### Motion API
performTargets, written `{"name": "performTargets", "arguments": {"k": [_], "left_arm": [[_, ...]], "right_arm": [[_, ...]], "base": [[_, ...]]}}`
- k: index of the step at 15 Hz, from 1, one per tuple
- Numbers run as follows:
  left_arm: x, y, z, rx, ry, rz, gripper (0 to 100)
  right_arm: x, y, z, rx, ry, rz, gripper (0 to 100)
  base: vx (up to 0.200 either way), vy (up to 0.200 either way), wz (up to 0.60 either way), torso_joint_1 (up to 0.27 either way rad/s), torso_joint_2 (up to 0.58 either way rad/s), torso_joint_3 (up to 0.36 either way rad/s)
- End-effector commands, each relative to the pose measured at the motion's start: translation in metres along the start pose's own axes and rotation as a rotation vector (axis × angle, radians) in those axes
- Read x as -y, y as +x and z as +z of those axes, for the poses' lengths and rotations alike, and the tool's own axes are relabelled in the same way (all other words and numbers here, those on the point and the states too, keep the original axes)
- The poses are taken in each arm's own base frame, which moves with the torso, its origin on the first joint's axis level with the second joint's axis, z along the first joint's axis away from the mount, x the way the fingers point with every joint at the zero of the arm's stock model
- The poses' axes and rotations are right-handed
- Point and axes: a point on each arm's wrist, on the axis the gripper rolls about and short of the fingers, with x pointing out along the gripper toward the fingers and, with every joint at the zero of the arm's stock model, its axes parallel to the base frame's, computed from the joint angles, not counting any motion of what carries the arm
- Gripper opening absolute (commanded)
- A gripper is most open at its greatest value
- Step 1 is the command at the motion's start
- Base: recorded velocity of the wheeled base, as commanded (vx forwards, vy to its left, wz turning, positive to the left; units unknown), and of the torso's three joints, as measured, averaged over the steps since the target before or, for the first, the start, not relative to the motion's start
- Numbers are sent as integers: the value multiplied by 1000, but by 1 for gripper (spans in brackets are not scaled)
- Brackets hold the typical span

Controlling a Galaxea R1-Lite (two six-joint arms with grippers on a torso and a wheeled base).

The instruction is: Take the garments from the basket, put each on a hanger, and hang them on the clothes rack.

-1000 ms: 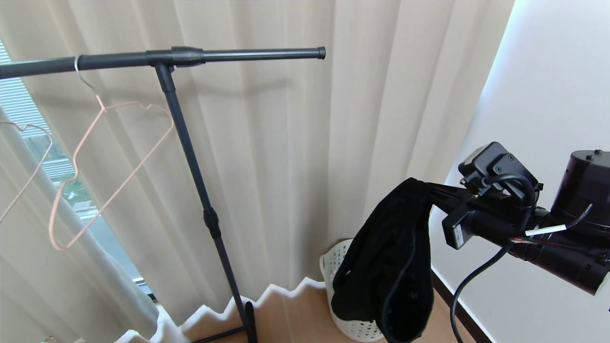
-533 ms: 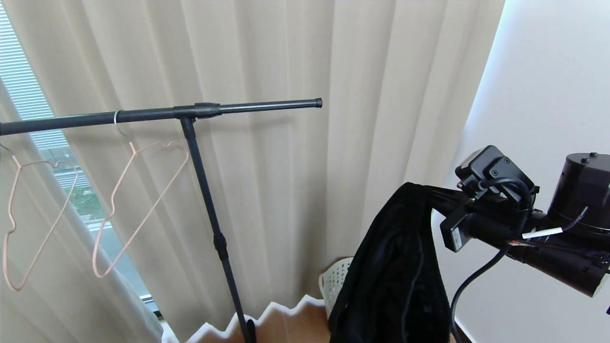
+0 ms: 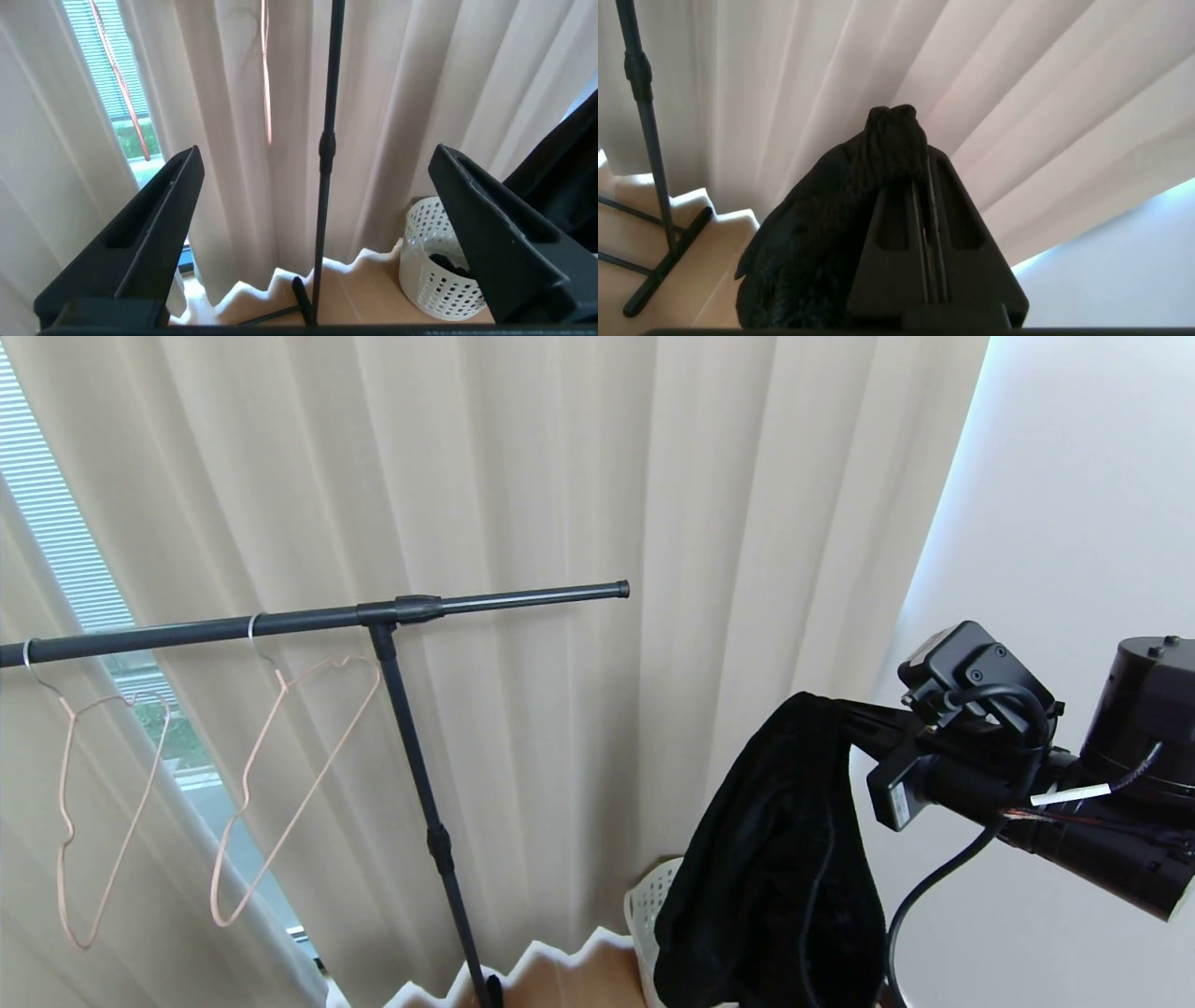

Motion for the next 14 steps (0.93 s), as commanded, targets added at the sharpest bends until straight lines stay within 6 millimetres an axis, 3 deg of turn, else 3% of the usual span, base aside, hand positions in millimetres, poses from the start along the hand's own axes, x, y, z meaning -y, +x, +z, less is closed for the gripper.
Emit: {"name": "performTargets", "arguments": {"k": [1, 5, 13, 14], "left_arm": [[0, 0, 0, -1, 2, 0, 100], [0, 0, 0, -1, 2, -2, 100], [0, 0, 0, -1, 2, -2, 100], [0, 0, 0, -1, 2, -2, 100]], "right_arm": [[1, -2, 2, 11, 0, -2, 0], [1, -6, 1, 12, -44, -5, 0], [1, -10, 0, 11, -52, -4, 0], [1, -10, 0, 13, -52, -7, 0]], "base": [[0, 0, 0, 183, -383, -212], [0, 0, 0, 135, -290, -161], [0, 0, 600, 11, -8, -2], [0, 0, 0, 0, 0, 0]]}}
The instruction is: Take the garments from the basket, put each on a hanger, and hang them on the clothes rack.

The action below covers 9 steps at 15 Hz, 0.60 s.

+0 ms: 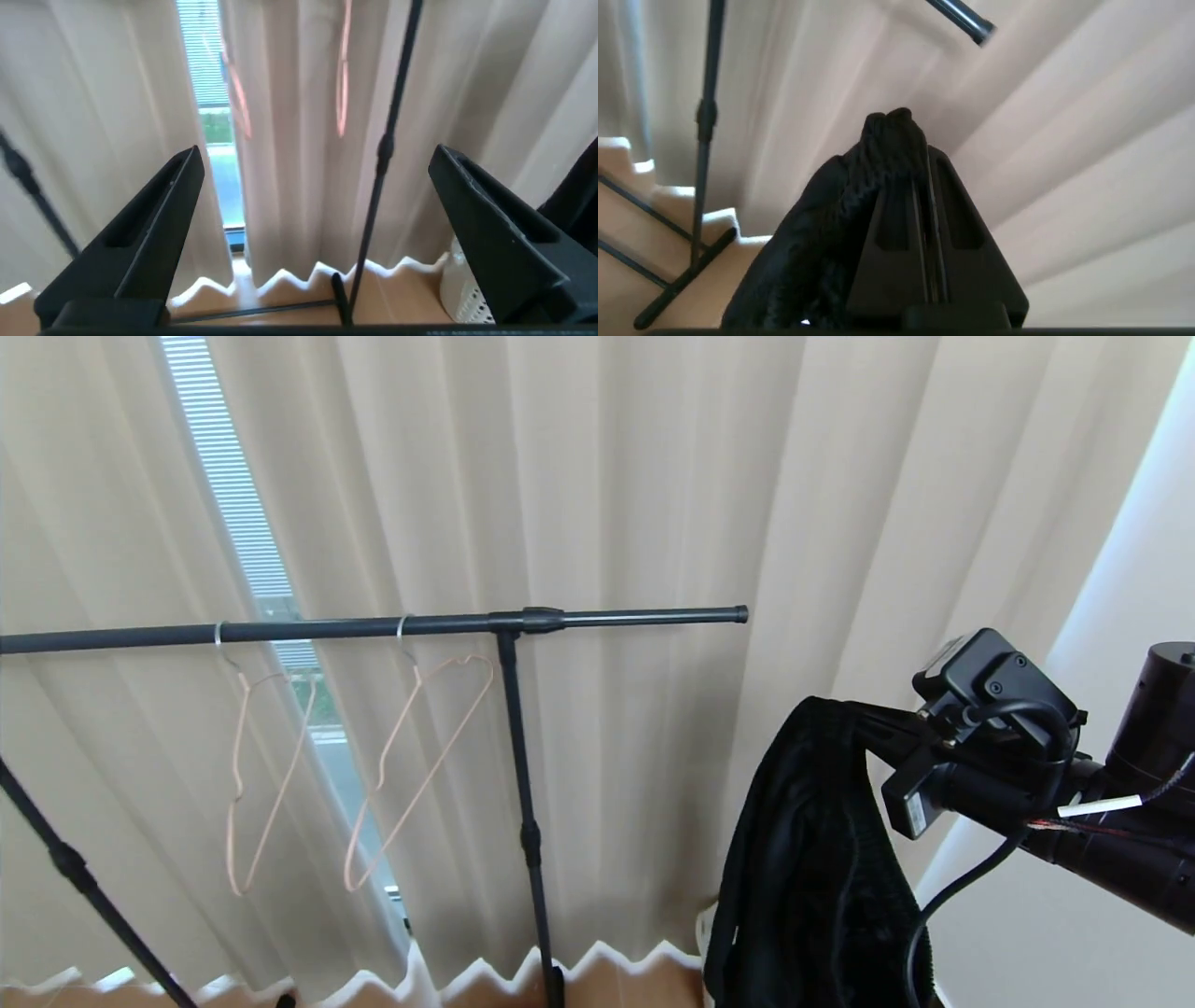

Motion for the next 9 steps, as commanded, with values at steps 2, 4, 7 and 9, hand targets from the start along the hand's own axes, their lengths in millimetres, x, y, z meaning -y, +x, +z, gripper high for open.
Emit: {"name": "performTargets", "arguments": {"k": [2, 4, 7, 9], "left_arm": [[0, 0, 0, -3, 0, 0, 100], [0, 0, 0, -1, 0, 0, 100], [0, 0, 0, -3, 0, 0, 100], [0, 0, 0, -3, 0, -1, 100]], "right_arm": [[3, -2, 1, 8, 3, -11, 0], [3, -2, 1, 9, 3, -9, 0], [5, -2, 1, 7, 5, -20, 0], [5, -3, 2, 10, 5, -21, 0]], "base": [[0, 100, 0, 1, 1, -1], [0, 200, 0, -2, 2, 2], [0, 200, 0, 1, 1, 4], [0, 200, 0, -2, 5, -2]]}}
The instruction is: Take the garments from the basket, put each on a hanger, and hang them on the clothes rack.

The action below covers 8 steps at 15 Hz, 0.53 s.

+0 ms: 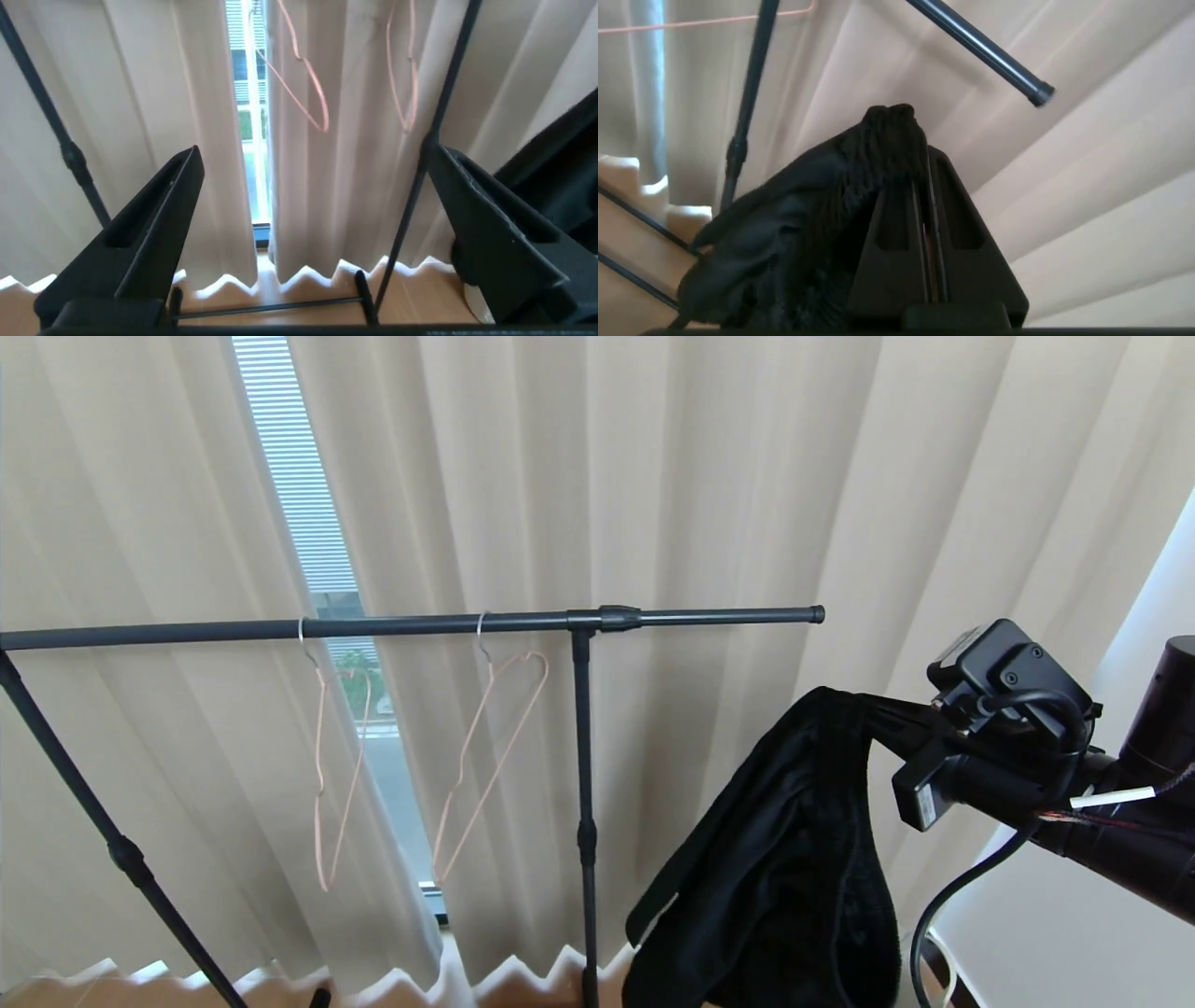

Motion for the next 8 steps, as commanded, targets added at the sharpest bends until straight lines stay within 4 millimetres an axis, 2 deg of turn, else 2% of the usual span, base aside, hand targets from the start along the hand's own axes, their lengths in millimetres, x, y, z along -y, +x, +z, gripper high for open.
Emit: {"name": "performTargets", "arguments": {"k": [1, 4, 8], "left_arm": [[0, 0, 0, -2, 0, 0, 100], [0, 0, 0, -2, 0, 0, 100], [0, 0, 0, -2, -2, 0, 100]], "right_arm": [[1, -1, 1, 5, 1, -6, 0], [1, -2, 0, 3, 1, -6, 0], [1, 0, 0, 1, 1, -4, 0]], "base": [[0, 200, 0, -2, 2, 2], [0, 200, 0, 4, 4, 1], [-200, 0, 0, 5, 2, 0]]}}
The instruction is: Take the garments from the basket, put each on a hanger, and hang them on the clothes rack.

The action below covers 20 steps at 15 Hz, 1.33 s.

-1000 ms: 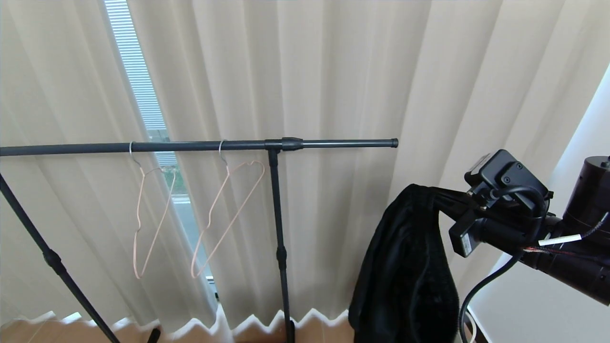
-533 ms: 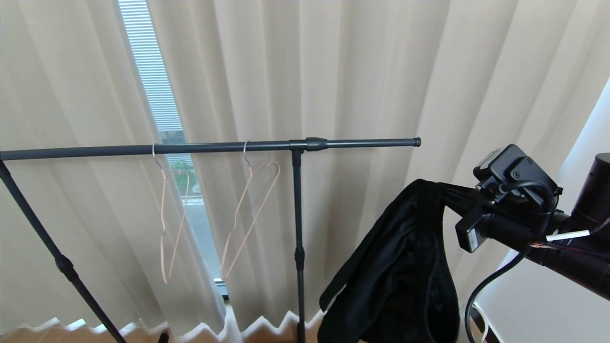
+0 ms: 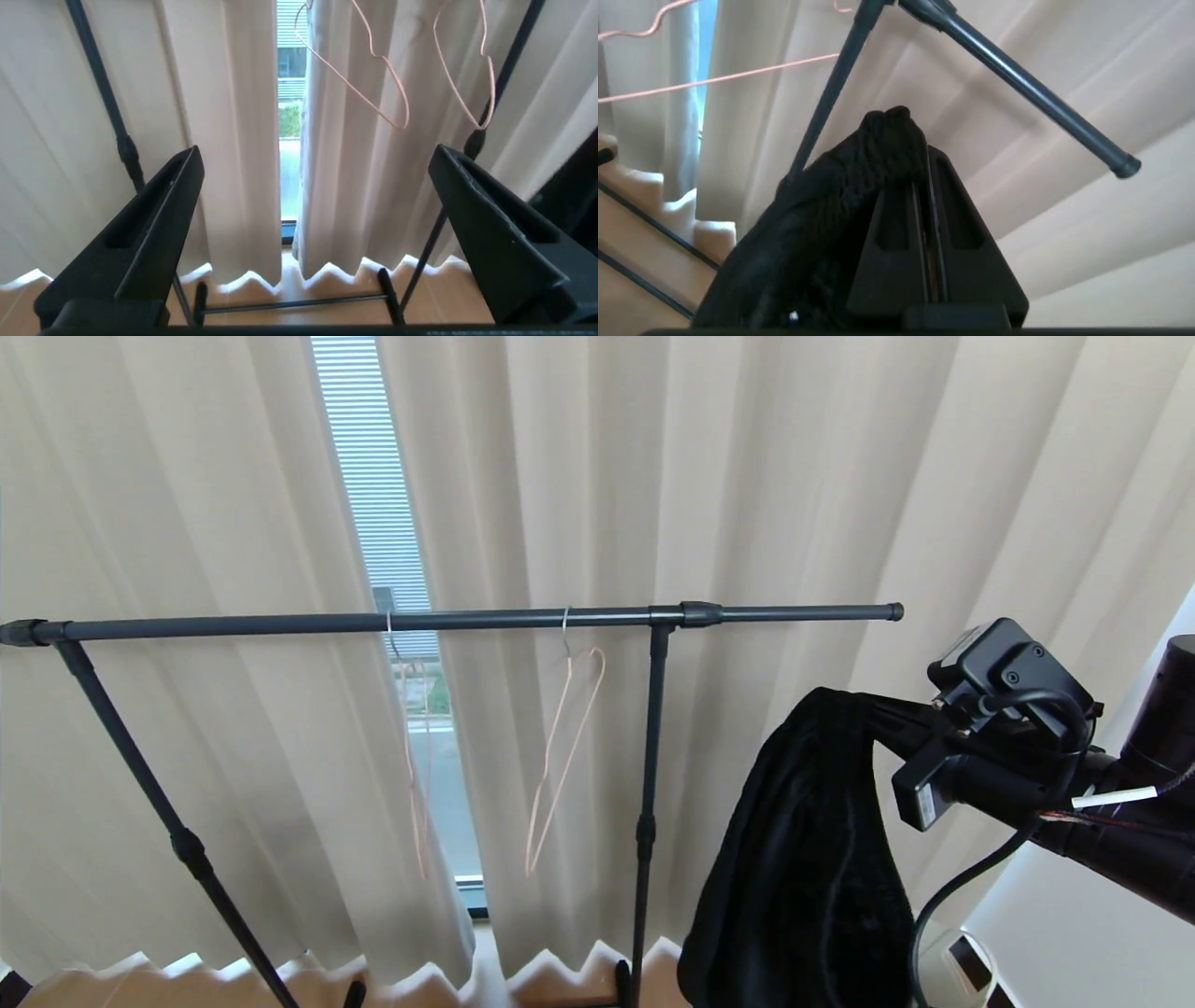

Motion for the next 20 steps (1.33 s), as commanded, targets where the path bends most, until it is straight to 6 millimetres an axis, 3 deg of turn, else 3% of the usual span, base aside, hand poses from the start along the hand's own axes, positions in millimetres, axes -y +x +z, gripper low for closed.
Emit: {"name": "performTargets", "arguments": {"k": [1, 5, 12, 20], "left_arm": [[0, 0, 0, -1, 0, 0, 100], [0, 0, 0, -1, 0, -1, 100], [0, 0, 0, -1, 2, 0, 100], [0, 0, 0, -1, 2, -4, 100]], "right_arm": [[0, 1, 0, -1, -2, 2, 0], [0, 1, 0, 2, 0, 0, 0], [0, 0, 0, 0, -1, 1, 0], [-1, 0, -1, -4, -2, 3, 0]], "base": [[-200, 0, 0, 7, 2, -7], [-200, 100, 0, -4, -1, 1], [0, 200, 0, 2, 1, 2], [-200, 0, 0, 5, 3, 2]]}}
